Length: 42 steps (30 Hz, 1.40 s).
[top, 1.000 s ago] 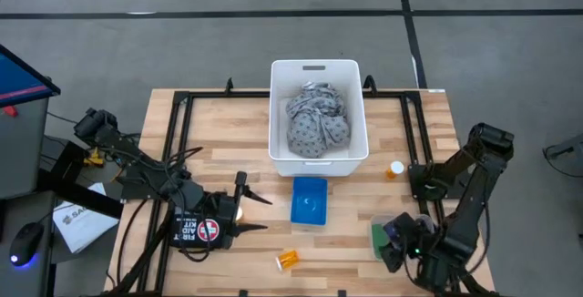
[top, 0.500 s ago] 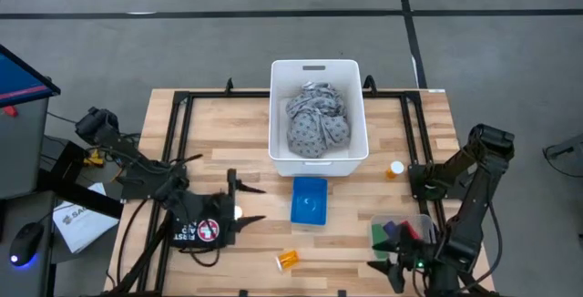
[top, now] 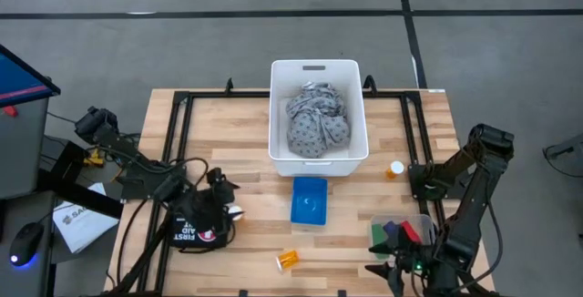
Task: Pick & place medical supplies in basket/bin
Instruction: Put the middle left yellow pill bottle into the blue bin
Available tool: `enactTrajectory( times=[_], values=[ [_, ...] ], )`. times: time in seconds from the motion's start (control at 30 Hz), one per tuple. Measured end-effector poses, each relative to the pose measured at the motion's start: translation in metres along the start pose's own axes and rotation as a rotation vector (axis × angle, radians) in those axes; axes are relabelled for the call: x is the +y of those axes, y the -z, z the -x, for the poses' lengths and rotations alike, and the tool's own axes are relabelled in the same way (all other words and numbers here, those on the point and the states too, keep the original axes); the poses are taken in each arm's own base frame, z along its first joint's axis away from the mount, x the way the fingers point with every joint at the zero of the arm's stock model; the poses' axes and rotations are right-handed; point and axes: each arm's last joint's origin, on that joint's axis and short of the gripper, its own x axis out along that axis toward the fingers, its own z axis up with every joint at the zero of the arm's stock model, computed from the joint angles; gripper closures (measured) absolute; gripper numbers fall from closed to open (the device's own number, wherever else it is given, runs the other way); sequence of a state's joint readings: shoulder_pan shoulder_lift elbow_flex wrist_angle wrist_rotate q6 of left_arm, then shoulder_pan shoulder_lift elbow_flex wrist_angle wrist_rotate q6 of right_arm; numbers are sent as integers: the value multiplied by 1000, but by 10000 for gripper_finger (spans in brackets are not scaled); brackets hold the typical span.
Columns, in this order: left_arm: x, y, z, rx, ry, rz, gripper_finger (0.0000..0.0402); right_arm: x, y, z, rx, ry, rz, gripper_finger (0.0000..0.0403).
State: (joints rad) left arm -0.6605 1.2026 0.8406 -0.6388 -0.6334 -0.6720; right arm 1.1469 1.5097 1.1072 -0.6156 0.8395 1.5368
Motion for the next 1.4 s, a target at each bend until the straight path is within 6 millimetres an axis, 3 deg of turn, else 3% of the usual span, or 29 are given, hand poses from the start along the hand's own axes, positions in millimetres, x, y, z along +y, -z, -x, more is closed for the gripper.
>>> enactTrajectory(
  times=[0.27,0.57,1.07,1.4],
  values=[
    [-2,15,-9,192,8,95,58,0,1,1,2,-3,4,143],
    [-22,39,-46,406,-27,-15,52,1,3,3,7,-11,8,143],
    [-23,35,-62,373,-42,15,55,0,2,3,7,-7,11,143],
    [-17,32,-67,394,-45,51,111,0,4,4,11,-9,15,143]
  ],
)
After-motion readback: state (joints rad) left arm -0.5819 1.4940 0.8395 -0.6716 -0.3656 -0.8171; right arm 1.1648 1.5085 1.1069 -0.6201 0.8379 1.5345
